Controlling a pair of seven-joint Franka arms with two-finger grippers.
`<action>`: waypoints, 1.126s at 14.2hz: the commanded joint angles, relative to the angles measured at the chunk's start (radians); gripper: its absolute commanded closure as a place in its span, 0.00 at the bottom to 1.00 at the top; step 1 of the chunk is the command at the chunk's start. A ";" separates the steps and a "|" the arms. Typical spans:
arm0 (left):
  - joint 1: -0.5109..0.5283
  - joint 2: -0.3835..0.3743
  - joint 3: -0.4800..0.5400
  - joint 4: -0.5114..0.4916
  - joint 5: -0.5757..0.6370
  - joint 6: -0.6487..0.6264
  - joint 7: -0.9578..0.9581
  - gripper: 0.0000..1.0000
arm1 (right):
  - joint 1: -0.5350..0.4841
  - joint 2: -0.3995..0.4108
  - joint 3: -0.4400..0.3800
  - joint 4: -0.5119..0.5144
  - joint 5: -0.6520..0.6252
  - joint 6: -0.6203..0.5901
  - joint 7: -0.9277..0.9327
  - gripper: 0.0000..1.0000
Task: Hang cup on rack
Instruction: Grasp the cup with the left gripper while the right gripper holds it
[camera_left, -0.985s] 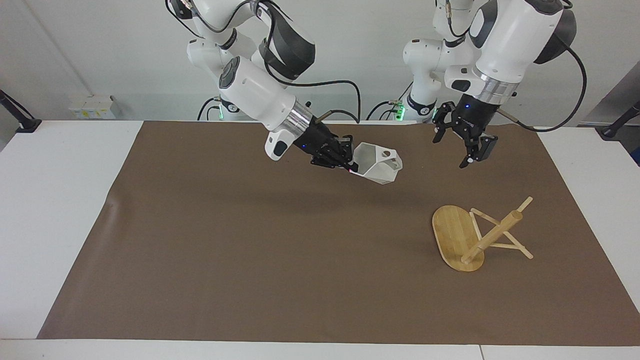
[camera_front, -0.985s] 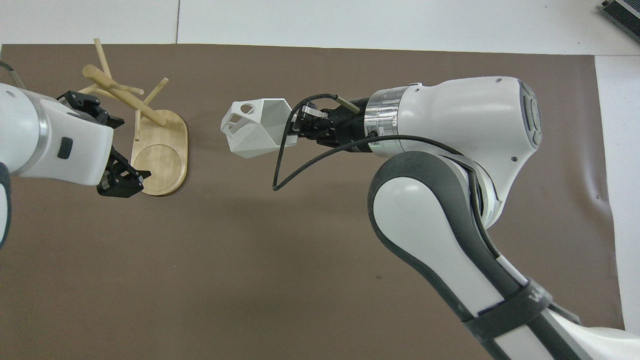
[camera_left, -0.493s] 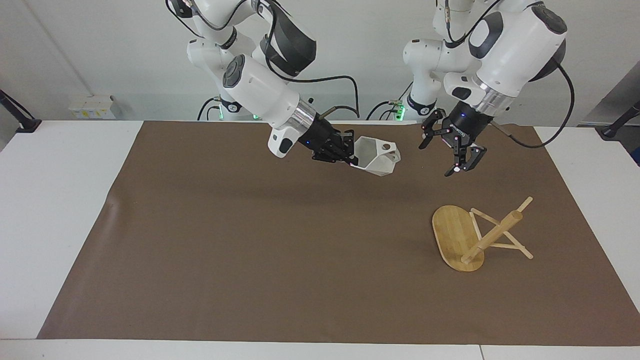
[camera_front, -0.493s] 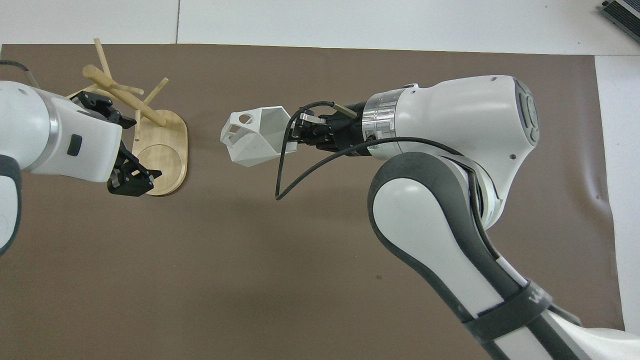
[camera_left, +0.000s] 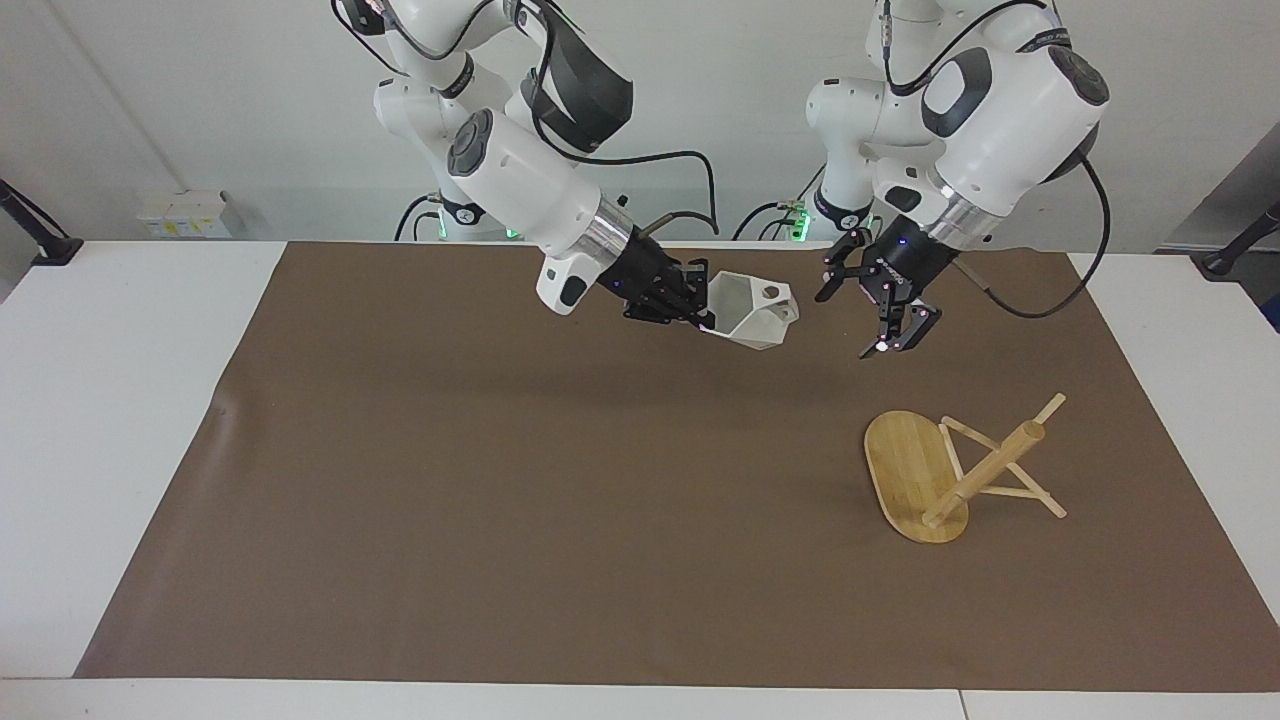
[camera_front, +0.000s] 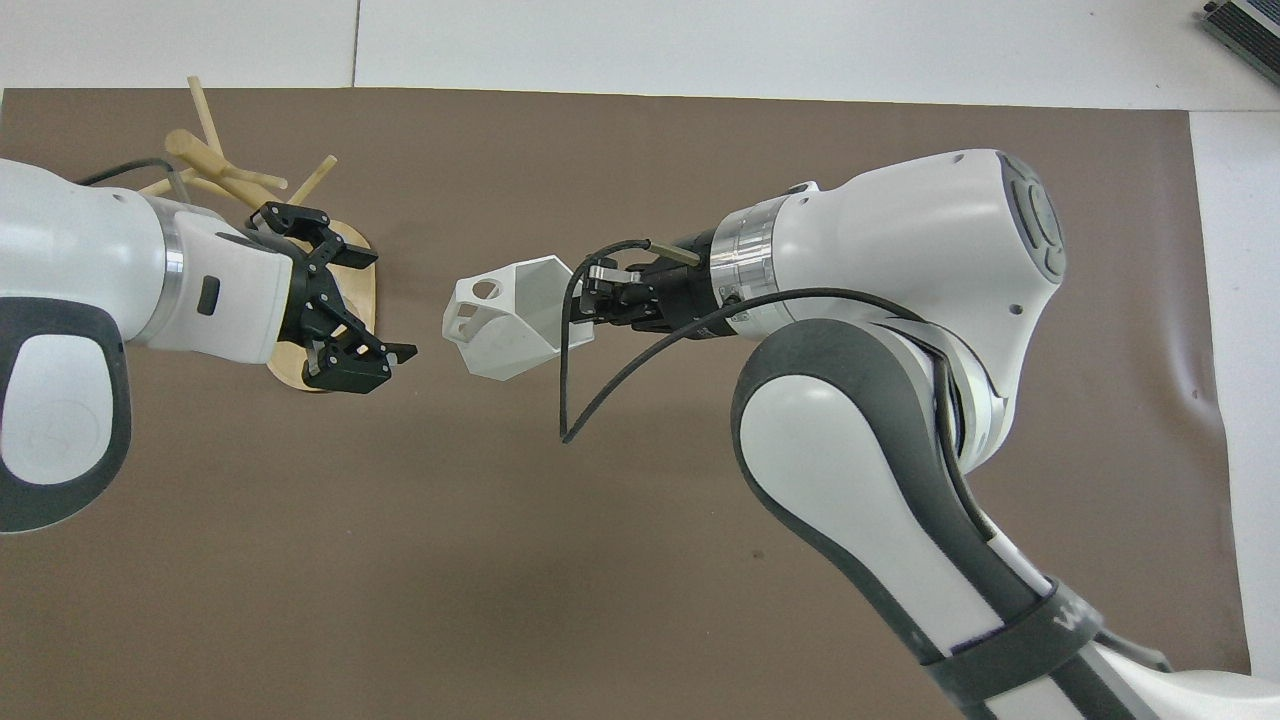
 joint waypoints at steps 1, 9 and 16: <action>-0.027 -0.040 0.010 -0.084 -0.094 0.069 0.076 0.00 | -0.006 -0.027 0.003 -0.025 -0.012 -0.005 -0.016 1.00; -0.047 0.009 0.010 -0.105 -0.261 0.131 0.253 0.00 | -0.006 -0.019 0.003 -0.016 0.009 0.036 -0.005 1.00; -0.059 0.025 0.010 -0.099 -0.349 0.135 0.281 0.00 | -0.003 -0.015 0.004 -0.014 0.080 0.119 0.010 1.00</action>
